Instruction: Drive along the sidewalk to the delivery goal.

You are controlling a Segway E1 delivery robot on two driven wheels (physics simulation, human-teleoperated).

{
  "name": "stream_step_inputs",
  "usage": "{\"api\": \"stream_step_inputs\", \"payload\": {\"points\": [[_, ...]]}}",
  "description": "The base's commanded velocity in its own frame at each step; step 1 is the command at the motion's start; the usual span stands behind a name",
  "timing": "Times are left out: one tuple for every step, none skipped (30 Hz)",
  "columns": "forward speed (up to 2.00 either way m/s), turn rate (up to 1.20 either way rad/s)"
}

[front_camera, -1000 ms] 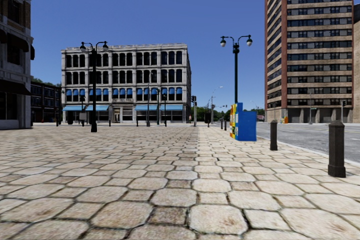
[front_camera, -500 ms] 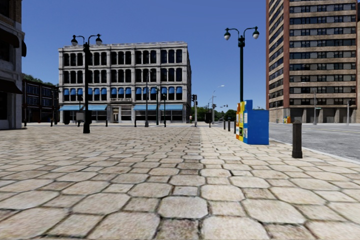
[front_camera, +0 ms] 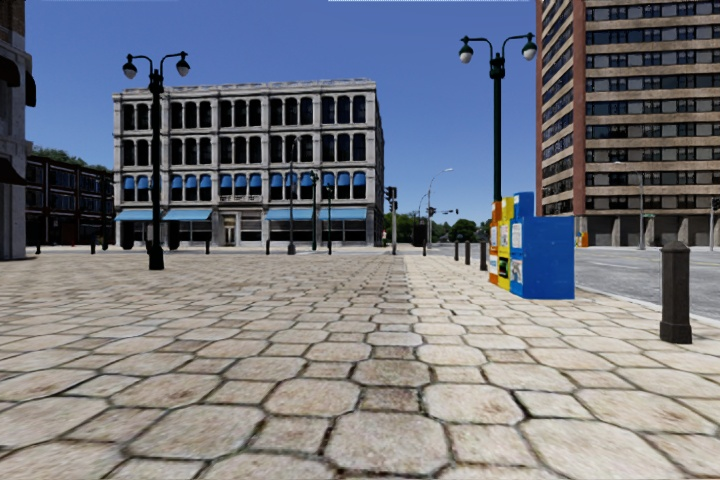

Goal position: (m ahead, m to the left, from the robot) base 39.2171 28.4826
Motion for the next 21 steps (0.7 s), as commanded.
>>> {"api": "stream_step_inputs", "payload": {"points": [[2.00, 0.00], [2.00, 0.00], [2.00, 0.00], [2.00, 0.00], [2.00, 0.00], [2.00, 0.00], [2.00, 0.00], [2.00, 0.00], [2.00, 0.00], [2.00, 0.00], [2.00, 0.00], [2.00, 0.00], [2.00, 0.00], [2.00, 0.00], [2.00, 0.00], [2.00, 0.00], [2.00, 0.00], [2.00, 0.00], [2.00, 0.00], [2.00, 0.00], [2.00, 0.00]]}}
